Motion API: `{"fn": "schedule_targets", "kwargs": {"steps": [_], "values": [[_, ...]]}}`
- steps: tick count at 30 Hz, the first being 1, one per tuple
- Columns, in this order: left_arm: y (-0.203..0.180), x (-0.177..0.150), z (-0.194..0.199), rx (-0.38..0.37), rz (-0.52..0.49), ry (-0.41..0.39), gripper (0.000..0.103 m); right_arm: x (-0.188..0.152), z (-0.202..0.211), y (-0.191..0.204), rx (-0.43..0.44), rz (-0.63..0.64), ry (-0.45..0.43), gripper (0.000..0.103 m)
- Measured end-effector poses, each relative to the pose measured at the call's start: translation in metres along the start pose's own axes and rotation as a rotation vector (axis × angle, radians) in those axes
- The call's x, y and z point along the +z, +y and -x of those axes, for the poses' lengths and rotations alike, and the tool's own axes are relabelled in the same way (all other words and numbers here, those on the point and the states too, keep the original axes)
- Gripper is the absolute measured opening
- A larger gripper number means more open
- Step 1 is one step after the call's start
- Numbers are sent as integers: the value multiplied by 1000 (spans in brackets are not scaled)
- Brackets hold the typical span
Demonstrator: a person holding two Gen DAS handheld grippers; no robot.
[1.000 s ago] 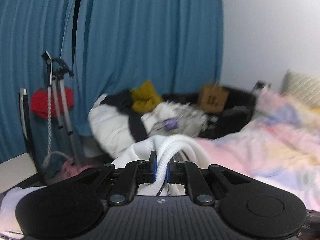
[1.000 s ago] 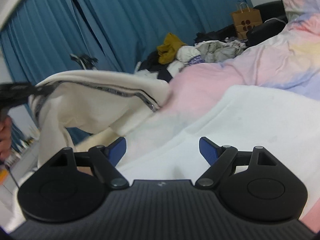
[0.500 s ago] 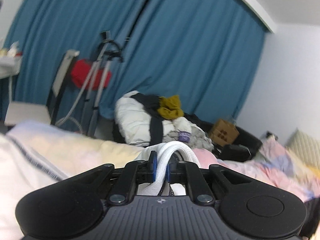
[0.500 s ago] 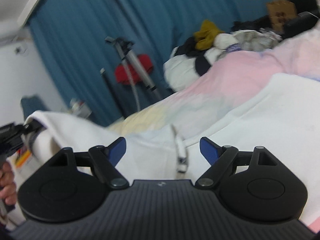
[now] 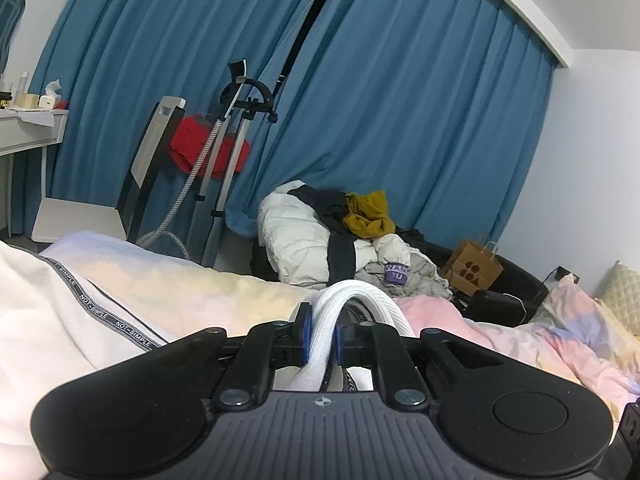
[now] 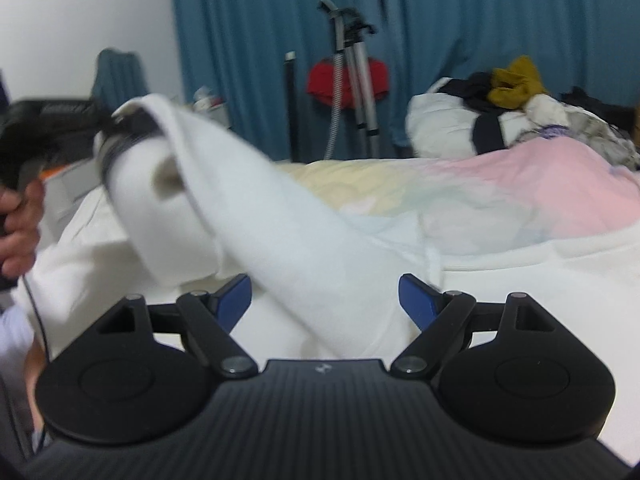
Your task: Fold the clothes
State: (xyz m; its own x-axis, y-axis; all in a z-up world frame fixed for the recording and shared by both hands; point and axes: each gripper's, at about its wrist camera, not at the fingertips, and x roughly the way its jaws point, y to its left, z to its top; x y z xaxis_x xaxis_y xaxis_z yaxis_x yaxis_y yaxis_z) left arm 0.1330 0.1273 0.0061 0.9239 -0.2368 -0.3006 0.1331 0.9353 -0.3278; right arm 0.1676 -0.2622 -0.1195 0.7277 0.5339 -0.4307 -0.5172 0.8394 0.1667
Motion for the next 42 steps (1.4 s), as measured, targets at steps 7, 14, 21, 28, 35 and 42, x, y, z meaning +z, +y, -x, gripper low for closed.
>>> {"fn": "schedule_targets", "kwargs": {"steps": [7, 14, 21, 28, 35, 42], "values": [[1, -3, -1, 13, 20, 4, 13, -9, -12, 33, 13, 172, 50, 82], [0, -3, -3, 8, 35, 4, 13, -9, -40, 27, -219, 253, 64, 39], [-29, 33, -34, -46, -70, 0, 11, 70, 6, -10, -389, 175, -84, 6], [-108, 83, -138, -169, -298, 23, 11, 170, 51, -65, -609, 268, -191, 6], [-173, 37, -280, -291, -456, 184, 20, 205, 25, -181, -786, 318, -5, 5], [-154, -31, -318, -333, -510, 307, 48, 153, -25, -253, -828, 230, 123, 6]]}}
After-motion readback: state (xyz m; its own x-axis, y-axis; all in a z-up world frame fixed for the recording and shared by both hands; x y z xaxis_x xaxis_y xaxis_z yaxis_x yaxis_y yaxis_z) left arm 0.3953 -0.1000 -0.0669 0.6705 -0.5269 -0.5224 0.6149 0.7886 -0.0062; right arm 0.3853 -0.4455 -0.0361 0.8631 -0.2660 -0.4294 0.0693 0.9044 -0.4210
